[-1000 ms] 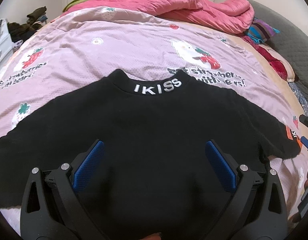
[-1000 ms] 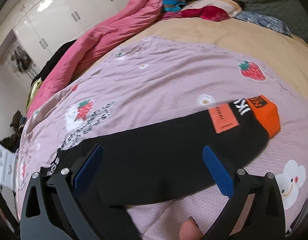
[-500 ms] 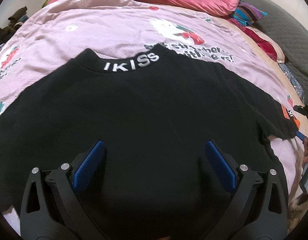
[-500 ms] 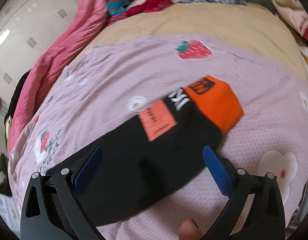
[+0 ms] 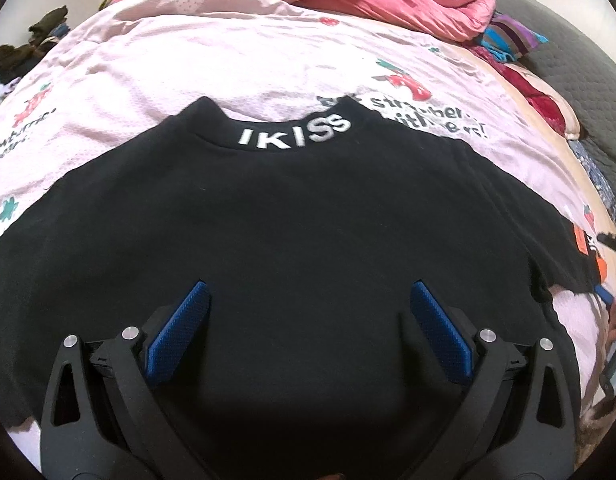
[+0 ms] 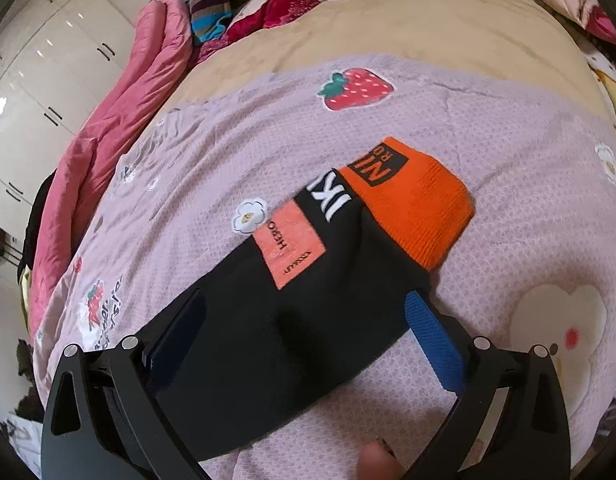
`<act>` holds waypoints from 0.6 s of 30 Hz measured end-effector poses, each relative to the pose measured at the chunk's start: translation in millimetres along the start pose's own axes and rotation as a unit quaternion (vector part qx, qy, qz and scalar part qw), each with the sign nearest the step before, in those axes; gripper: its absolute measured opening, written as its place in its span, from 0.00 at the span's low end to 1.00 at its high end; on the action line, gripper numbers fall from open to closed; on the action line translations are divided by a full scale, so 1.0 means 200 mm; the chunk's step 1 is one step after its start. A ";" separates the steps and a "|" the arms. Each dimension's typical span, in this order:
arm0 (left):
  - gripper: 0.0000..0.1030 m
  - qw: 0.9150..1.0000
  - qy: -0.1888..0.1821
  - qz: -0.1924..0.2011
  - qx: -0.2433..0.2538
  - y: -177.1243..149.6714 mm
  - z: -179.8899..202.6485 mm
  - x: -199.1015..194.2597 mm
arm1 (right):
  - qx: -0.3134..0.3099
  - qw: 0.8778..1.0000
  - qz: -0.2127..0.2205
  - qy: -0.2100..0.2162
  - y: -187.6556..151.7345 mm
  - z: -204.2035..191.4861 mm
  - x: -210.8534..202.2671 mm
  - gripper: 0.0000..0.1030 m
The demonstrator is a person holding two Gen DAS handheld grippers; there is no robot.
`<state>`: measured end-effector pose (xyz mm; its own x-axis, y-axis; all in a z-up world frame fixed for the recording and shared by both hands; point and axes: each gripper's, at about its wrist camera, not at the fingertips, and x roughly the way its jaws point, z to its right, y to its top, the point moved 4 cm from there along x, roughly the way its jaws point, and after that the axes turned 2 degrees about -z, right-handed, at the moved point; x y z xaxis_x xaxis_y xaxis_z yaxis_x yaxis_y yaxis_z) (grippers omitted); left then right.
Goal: Fold small clothes
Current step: 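Move the right tool toward the orange cuff of the sleeve, then close the right tool on the orange sleeve cuff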
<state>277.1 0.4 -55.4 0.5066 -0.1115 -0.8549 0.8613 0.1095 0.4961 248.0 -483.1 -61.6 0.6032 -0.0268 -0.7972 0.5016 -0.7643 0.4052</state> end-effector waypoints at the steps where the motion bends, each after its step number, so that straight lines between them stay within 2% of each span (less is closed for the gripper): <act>1: 0.92 1.000 0.000 -0.001 -0.003 0.01 -0.01 0.00 | 0.000 1.000 0.004 -0.003 0.00 0.00 0.00 0.96; 4: 0.92 1.000 0.001 0.000 -0.012 0.01 -0.05 0.01 | 0.005 1.000 0.009 -0.029 -0.04 0.01 -0.01 0.96; 8: 0.92 1.000 0.001 0.002 -0.017 0.02 -0.06 0.01 | 0.022 0.999 0.000 -0.025 -0.03 0.04 0.04 0.96; 15: 0.92 1.000 -0.006 0.008 -0.020 0.03 -0.06 -0.04 | 0.053 0.998 0.033 -0.009 0.07 0.08 0.11 0.95; 16: 0.92 1.000 -0.006 0.009 -0.021 0.03 -0.06 -0.05 | 0.052 0.998 0.038 -0.014 0.08 0.07 0.11 0.89; 17: 0.92 1.000 -0.007 0.010 -0.022 0.03 -0.06 -0.06 | 0.048 0.998 0.044 -0.021 0.08 0.06 0.12 0.71; 18: 0.92 1.000 -0.007 0.012 -0.023 0.04 -0.07 -0.07 | 0.046 0.997 0.049 -0.024 0.07 0.05 0.12 0.61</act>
<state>275.9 15.7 -41.6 0.5272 -0.1231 -0.8408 0.8469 0.1574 0.5079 263.3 -501.9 -80.2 0.6144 -0.1329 -0.7777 0.3820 -0.8124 0.4406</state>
